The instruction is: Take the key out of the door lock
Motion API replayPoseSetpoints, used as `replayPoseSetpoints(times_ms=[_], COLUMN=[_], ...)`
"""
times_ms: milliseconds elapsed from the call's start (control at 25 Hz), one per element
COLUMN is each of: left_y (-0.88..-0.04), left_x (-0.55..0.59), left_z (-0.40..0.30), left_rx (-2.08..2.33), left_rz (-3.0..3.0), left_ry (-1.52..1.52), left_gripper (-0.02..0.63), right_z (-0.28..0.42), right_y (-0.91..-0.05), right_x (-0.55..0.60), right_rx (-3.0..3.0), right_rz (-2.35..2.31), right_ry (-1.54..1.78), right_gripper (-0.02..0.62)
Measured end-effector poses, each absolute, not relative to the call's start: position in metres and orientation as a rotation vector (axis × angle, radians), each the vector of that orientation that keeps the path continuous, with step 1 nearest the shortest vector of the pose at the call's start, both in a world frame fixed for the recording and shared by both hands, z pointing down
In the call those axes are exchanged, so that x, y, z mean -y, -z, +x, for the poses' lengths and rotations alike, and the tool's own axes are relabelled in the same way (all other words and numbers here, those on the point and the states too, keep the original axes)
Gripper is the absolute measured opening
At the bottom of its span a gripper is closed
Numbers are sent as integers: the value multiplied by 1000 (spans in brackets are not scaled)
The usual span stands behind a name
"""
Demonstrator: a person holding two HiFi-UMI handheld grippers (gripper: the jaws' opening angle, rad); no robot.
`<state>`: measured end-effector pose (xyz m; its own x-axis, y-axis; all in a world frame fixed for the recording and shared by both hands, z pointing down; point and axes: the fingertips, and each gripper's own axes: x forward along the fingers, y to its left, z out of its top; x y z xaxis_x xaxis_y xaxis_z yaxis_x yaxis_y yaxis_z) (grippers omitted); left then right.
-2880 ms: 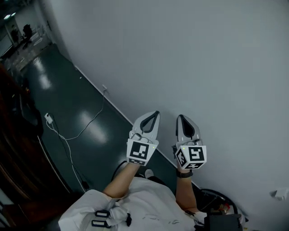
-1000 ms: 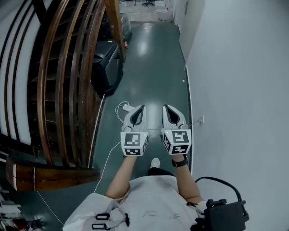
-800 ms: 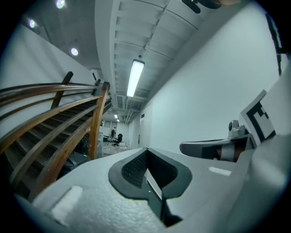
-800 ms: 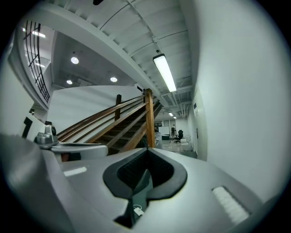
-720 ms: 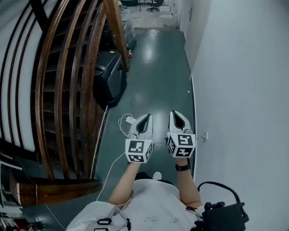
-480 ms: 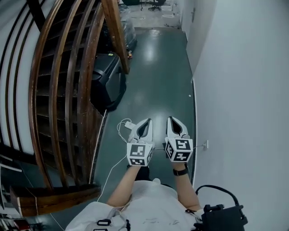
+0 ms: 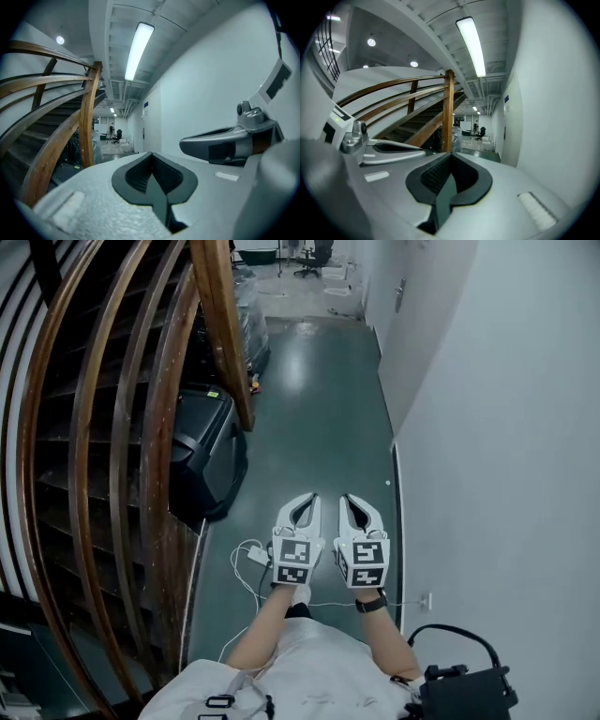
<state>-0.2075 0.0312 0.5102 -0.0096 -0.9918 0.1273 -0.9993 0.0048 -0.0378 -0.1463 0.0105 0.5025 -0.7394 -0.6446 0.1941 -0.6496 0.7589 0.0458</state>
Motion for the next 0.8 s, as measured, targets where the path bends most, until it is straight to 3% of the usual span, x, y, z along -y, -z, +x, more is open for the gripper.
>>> replayPoseSetpoints(times_ms=[520, 800], left_y=[-515, -522], left_x=[116, 262], left_z=[-335, -428], left_rx=[2224, 2279], left_rz=[2032, 2016], left_ry=[-62, -96], left_gripper=[-6, -6], right_z=[-268, -364], right_y=[-502, -514], right_x=[145, 287], right_rx=[2892, 2956], right_rz=[875, 801], right_ry=[-45, -96], right_gripper=[0, 0])
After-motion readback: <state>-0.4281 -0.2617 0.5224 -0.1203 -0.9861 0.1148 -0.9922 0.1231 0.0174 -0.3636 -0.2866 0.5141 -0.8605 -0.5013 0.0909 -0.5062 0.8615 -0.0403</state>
